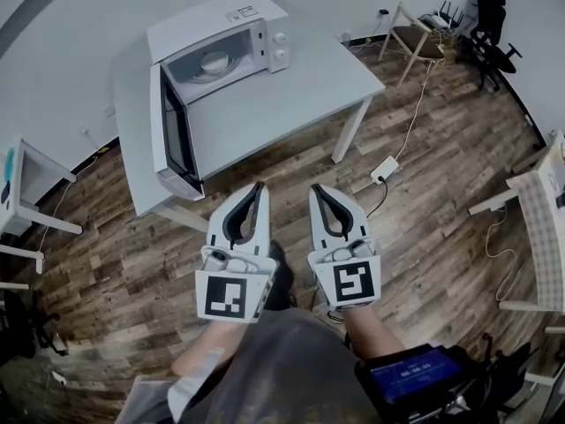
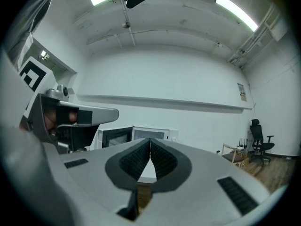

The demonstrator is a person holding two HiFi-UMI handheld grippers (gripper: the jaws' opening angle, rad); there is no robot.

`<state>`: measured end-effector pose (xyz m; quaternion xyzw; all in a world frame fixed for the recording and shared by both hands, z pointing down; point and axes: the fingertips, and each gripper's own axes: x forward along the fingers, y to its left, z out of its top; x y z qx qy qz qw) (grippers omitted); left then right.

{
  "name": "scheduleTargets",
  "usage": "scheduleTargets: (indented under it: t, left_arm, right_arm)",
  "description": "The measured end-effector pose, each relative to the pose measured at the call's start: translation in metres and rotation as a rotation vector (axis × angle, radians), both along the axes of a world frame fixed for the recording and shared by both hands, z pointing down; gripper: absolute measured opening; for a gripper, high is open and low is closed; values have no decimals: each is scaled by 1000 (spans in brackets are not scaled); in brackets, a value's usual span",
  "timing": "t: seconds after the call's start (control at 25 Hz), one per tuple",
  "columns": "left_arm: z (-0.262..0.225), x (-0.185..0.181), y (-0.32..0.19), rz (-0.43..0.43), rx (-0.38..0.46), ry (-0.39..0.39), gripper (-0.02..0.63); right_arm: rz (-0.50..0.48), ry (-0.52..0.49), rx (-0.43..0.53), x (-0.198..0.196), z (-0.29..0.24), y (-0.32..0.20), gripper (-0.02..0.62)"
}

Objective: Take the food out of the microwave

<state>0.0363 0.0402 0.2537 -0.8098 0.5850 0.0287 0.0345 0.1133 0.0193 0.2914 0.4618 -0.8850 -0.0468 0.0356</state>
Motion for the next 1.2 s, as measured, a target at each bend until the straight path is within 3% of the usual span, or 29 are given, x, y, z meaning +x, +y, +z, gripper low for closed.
scheduleTargets:
  t: [0.68, 1.04, 1.2]
  left_arm:
    - [8, -31, -135, -12, -57, 4, 6]
    - [14, -64, -167, -51, -74, 24, 6]
    - [10, -70, -168, -60, -69, 34, 6]
  right_arm:
    - [-61, -18, -67, -46, 9, -133, 9]
    - [-100, 3, -96, -78, 15, -169, 9]
    - [-116, 10, -59, -89, -3, -178, 9]
